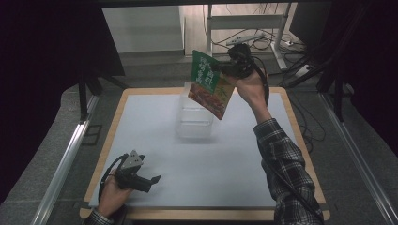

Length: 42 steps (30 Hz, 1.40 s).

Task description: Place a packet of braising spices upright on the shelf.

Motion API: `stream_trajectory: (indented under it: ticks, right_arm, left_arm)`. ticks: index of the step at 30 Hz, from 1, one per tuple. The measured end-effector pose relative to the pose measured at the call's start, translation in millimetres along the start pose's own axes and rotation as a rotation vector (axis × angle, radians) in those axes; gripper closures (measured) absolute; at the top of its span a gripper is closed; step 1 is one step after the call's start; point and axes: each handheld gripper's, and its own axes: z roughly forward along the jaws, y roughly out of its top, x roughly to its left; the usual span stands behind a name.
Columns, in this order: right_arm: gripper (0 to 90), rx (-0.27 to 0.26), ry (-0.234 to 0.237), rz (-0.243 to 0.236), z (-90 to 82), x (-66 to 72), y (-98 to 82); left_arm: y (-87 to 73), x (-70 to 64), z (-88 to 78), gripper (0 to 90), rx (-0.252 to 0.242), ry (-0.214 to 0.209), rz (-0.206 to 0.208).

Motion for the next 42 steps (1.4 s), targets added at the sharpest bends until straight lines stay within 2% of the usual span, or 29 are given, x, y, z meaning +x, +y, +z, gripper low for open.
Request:
stream_trajectory:
  ticks: [10, 15, 28, 37, 39, 42]
  right_arm:
    - [88.9, -0.019, -0.004, -0.009, 26.9, -1.6, 16.5]
    - [88.9, -0.028, -0.004, -0.009, 45.8, -6.4, 21.6]
    - [88.9, -0.022, -0.019, -0.033, 81.4, -20.5, 10.8]
    - [88.9, -0.027, -0.013, -0.055, 89.6, -25.6, 9.7]
    - [88.9, -0.002, -0.013, -0.053, 95.4, -28.3, 4.5]
    - [88.8, -0.004, 0.004, -0.030, 94.4, -31.6, 0.3]
  left_arm:
    - [-0.1, -0.2, 0.1, 0.0, -0.005, -0.005, -0.005]
    - [-0.1, 0.0, 0.1, 0.0, -0.005, -0.009, -0.004]
    - [-0.3, 0.5, 0.1, 0.0, 0.000, -0.015, -0.003]
    - [-0.3, 0.4, 0.2, 0.0, 0.001, -0.016, -0.002]
    - [-0.4, 0.3, 0.1, 0.0, 0.001, -0.017, -0.004]
    - [-0.4, 0.4, 0.3, 0.0, 0.003, -0.017, -0.006]
